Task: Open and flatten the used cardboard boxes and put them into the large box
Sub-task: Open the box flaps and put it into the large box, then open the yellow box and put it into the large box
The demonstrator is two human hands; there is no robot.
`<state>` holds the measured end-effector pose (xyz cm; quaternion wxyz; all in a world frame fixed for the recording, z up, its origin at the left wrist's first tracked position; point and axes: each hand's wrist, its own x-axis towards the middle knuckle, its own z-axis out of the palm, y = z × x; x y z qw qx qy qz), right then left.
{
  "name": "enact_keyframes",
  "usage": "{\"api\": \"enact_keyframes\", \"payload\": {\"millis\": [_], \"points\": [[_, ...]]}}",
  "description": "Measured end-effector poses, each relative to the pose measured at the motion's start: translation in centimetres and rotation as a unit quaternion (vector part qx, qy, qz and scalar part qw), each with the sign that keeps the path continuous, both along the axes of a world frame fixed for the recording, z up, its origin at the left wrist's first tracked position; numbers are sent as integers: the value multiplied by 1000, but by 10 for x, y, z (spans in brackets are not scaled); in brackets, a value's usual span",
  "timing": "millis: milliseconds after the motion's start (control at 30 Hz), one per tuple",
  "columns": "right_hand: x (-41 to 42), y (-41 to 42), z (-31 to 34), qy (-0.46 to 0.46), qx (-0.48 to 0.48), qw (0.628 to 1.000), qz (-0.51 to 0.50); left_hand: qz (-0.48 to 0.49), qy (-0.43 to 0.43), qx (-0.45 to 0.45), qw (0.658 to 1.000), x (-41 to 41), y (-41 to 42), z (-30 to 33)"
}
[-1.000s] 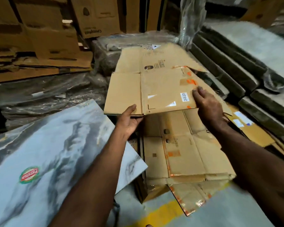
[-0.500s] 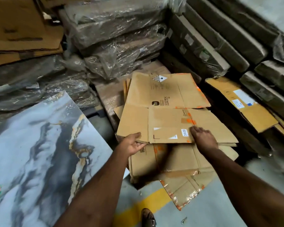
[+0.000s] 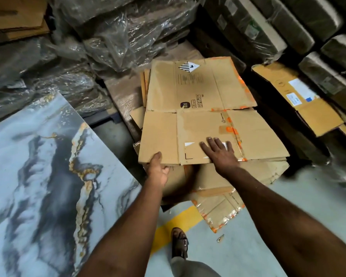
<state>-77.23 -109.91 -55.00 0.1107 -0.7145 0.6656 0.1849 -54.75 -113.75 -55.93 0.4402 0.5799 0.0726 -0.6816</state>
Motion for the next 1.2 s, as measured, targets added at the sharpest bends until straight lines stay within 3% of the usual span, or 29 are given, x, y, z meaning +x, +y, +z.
{"api": "enact_keyframes", "payload": {"millis": [67,233,467,633,767,833,967,1100,1200], "points": [[-9,4,-9,0,7,1000,7,39,-61,3,997,7,0,-8],[-27,21,-34,0,17,1000,5,-66,-189,-49,979,10,17,-25],[-23,71,-80,-16,89,994,-62,-265,-364,31,892,-10,47,-69],[-6,92,-104,-50,157,984,-71,-434,-355,83,824,-6,51,-79],[-1,84,-102,-31,230,970,-77,-536,-337,55,772,10,56,-74],[9,79,-94,-32,195,977,-75,-555,-349,7,755,16,59,-56],[50,70,-58,-101,37,991,-81,-584,-363,-139,713,22,72,-16],[102,64,-12,-149,-123,981,-23,-507,-387,-258,726,45,88,33],[150,69,18,-208,-190,959,39,-447,-430,-284,731,104,114,64]]}}
